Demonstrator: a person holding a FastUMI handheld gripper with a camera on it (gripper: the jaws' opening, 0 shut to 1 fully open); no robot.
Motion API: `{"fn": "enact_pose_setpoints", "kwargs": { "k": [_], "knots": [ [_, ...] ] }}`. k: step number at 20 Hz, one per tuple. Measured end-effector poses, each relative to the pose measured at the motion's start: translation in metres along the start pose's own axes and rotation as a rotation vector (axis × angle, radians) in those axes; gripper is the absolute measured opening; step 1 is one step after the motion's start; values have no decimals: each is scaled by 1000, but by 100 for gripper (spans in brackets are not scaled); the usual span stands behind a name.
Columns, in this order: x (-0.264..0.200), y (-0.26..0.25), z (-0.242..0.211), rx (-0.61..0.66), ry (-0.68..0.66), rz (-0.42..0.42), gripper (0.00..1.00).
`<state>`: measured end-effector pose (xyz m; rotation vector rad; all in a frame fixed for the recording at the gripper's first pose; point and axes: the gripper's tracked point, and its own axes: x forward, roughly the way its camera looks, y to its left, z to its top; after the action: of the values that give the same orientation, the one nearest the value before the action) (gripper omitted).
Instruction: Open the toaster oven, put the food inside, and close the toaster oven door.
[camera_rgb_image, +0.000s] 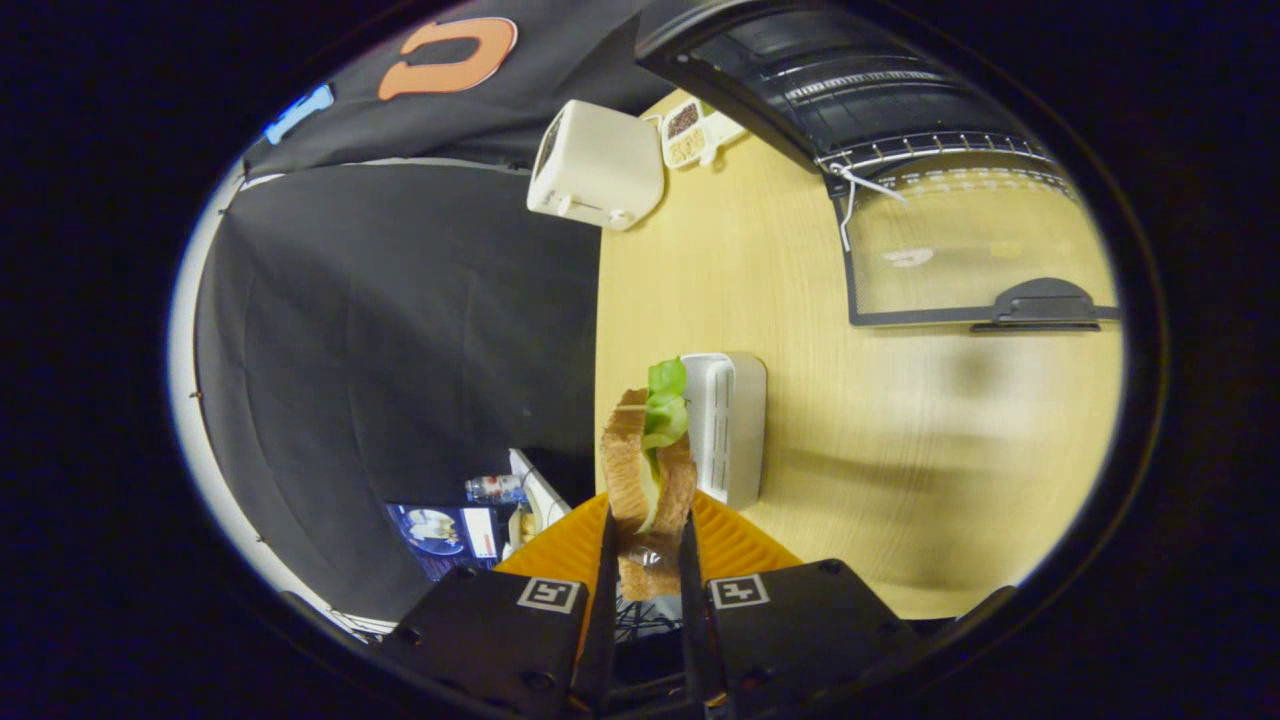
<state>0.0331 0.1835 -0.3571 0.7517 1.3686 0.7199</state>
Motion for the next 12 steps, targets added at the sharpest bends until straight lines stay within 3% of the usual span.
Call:
{"fn": "enact_pose_setpoints", "kwargs": {
  "k": [8, 12],
  "knots": [
    [-96, -26, 45, 68, -325, 38, 33],
    [-117, -53, 74, 131, -523, 55, 33]
  ]
}}
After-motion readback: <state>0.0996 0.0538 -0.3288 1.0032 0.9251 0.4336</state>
